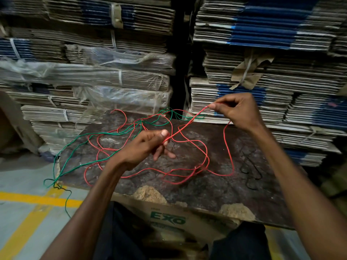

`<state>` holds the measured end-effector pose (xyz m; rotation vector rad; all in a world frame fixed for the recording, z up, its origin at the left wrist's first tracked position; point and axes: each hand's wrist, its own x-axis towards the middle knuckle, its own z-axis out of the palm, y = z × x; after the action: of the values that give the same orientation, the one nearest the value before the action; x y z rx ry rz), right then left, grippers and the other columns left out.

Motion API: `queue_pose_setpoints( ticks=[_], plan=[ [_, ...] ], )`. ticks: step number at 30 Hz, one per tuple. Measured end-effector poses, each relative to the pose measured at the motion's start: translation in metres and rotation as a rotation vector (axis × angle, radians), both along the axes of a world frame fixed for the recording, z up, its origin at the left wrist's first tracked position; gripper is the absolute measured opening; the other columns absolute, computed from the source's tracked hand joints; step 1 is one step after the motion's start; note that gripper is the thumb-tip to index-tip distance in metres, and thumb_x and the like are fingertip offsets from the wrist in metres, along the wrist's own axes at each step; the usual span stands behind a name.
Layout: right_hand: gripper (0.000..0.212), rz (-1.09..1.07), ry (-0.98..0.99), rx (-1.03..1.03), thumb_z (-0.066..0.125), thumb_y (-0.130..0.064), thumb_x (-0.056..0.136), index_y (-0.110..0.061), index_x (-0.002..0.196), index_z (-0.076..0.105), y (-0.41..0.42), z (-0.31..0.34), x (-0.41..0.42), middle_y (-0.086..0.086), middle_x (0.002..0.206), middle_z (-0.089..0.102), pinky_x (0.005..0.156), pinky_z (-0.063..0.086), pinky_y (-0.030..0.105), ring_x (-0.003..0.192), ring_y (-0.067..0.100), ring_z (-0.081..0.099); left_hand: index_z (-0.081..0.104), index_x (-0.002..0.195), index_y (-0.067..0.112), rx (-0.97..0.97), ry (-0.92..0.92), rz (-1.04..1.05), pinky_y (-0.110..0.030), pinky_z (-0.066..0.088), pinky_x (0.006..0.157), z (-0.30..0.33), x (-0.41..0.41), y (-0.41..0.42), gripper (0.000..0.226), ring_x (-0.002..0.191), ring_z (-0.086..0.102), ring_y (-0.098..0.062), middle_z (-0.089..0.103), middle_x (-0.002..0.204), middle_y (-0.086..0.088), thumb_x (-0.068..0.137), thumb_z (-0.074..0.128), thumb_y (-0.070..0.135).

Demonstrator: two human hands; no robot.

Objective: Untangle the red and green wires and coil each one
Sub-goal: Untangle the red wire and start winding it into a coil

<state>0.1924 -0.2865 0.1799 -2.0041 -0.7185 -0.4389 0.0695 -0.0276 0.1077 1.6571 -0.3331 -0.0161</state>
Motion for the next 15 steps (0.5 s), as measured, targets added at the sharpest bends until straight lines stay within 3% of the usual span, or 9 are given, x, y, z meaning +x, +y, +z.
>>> queue_pose_setpoints(
  ticks=[4, 7, 10, 13, 15],
  plan=[
    [0.011, 0.050, 0.134, 0.086, 0.080, -0.019, 0.078, -0.011, 0.081, 0.074, 0.010, -0.012, 0.004, 0.013, 0.069, 0.067, 0.051, 0.043, 0.018, 0.053, 0.001, 0.053, 0.055, 0.075, 0.013, -0.184, 0.034, -0.107, -0.032, 0.046, 0.074, 0.006, -0.012, -0.001, 0.036, 0.068, 0.070, -0.026, 0.041, 0.039, -0.001, 0.097, 0.047, 0.042],
    [0.013, 0.048, 0.238, 0.164, 0.080, -0.018, 0.077, -0.012, 0.073, 0.069, 0.015, -0.022, 0.006, 0.006, 0.060, 0.055, 0.039, 0.042, 0.019, 0.041, 0.003, 0.042, 0.058, 0.071, 0.020, -0.347, 0.061, -0.165, -0.057, 0.041, 0.091, 0.006, -0.016, -0.004, 0.035, 0.057, 0.065, -0.019, 0.040, 0.037, 0.004, 0.088, 0.059, 0.051],
    [0.019, 0.052, 0.403, 0.259, 0.081, -0.020, 0.076, -0.012, 0.073, 0.065, 0.018, -0.030, 0.007, 0.002, 0.058, 0.052, 0.038, 0.046, 0.021, 0.041, 0.006, 0.041, 0.057, 0.069, 0.019, -0.560, 0.104, -0.209, -0.060, 0.041, 0.100, 0.007, -0.018, -0.007, 0.034, 0.045, 0.052, -0.013, 0.039, 0.037, 0.006, 0.084, 0.067, 0.049],
    [0.023, 0.027, 0.507, 0.284, 0.081, -0.025, 0.076, -0.014, 0.074, 0.061, 0.023, -0.041, 0.006, -0.004, 0.054, 0.050, 0.036, 0.039, 0.018, 0.039, 0.006, 0.039, 0.058, 0.072, 0.018, -0.755, 0.101, -0.291, -0.063, 0.038, 0.102, 0.010, -0.018, -0.009, 0.032, 0.051, 0.056, -0.014, 0.044, 0.040, 0.007, 0.093, 0.055, 0.041],
    [0.024, 0.019, 0.551, 0.276, 0.081, -0.027, 0.077, -0.013, 0.077, 0.061, 0.026, -0.051, 0.004, -0.002, 0.056, 0.048, 0.035, 0.032, 0.016, 0.039, 0.006, 0.036, 0.060, 0.077, 0.016, -0.872, 0.079, -0.353, -0.065, 0.034, 0.102, 0.009, -0.012, -0.007, 0.037, 0.071, 0.068, -0.020, 0.052, 0.047, 0.003, 0.099, 0.041, 0.038]
  ],
)
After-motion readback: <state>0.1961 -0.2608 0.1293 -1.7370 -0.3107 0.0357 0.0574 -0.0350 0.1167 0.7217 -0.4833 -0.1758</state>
